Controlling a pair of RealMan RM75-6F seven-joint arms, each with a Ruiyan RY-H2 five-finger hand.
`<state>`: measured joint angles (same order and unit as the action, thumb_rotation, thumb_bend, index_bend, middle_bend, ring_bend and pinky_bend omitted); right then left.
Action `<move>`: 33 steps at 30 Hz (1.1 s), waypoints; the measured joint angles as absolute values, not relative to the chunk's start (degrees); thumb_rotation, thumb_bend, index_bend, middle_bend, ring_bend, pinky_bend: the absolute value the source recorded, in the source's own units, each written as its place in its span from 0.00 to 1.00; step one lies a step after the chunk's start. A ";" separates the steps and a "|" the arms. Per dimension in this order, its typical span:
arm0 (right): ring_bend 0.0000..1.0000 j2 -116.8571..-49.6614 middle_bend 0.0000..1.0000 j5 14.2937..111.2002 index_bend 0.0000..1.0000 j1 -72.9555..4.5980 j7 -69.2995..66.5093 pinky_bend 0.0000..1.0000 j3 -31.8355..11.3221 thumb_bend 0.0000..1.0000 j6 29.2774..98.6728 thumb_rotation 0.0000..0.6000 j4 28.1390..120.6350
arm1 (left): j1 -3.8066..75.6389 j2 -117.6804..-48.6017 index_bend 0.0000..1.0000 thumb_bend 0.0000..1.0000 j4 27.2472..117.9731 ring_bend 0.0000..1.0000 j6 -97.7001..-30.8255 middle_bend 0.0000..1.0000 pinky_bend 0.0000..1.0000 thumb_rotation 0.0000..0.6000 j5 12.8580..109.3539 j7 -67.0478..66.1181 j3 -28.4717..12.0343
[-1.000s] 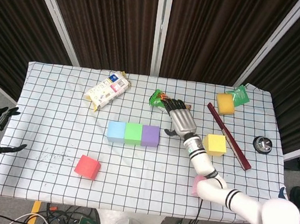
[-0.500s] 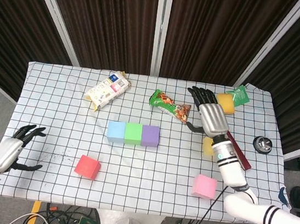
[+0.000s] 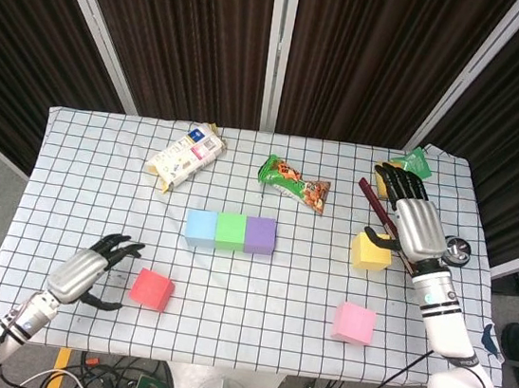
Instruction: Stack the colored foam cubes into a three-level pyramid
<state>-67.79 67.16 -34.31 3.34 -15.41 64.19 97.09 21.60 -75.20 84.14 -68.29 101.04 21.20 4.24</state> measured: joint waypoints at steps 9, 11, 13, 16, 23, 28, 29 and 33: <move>0.00 -68.76 0.04 67.69 0.00 -33.60 2.04 0.00 -14.49 0.16 63.85 1.00 95.05 | 24.56 -79.86 0.07 0.00 81.58 0.03 -66.12 0.22 0.03 1.00 102.58 16.06 4.79; 0.00 -69.01 0.04 67.72 0.00 -33.50 1.97 0.00 -14.35 0.16 63.77 1.00 94.52 | 24.90 -80.98 0.07 0.02 80.39 0.03 -65.86 0.23 0.03 1.00 102.43 15.13 4.72; 0.00 -69.21 0.04 67.64 0.00 -33.39 1.75 0.00 -14.28 0.16 63.64 1.00 93.95 | 25.11 -82.27 0.08 0.05 78.96 0.03 -65.82 0.27 0.03 1.00 102.00 14.59 4.59; 0.00 -69.34 0.04 67.41 0.00 -33.25 1.39 0.00 -14.31 0.15 63.45 1.00 93.23 | 25.19 -83.68 0.09 0.10 77.06 0.03 -66.37 0.35 0.03 1.00 101.37 14.30 4.42; 0.00 -69.58 0.04 67.19 0.00 -32.93 0.73 0.00 -14.48 0.16 63.25 1.00 92.48 | 25.16 -85.13 0.13 0.20 75.13 0.07 -69.23 0.48 0.04 1.00 100.66 15.73 4.14; 0.00 -69.20 0.04 67.30 0.00 -32.63 0.42 0.00 -14.85 0.15 63.78 1.00 92.66 | 25.08 -82.75 0.13 0.21 77.82 0.09 -71.35 0.52 0.04 1.00 100.12 16.25 3.52; 0.00 -69.10 0.05 67.35 0.00 -32.54 0.41 0.00 -14.94 0.15 63.99 1.00 92.74 | 25.03 -81.89 0.13 0.21 78.80 0.09 -71.59 0.52 0.04 1.00 99.72 16.21 3.23; 0.00 -68.69 0.05 67.28 0.00 -32.04 0.36 0.00 -15.33 0.15 64.80 1.00 92.98 | 25.03 -76.73 0.13 0.21 85.76 0.11 -71.00 0.52 0.05 1.00 94.69 14.67 0.88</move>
<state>-68.69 67.28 -32.04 0.36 -15.33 64.80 92.98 25.03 -76.73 85.76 -71.00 94.69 14.67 0.88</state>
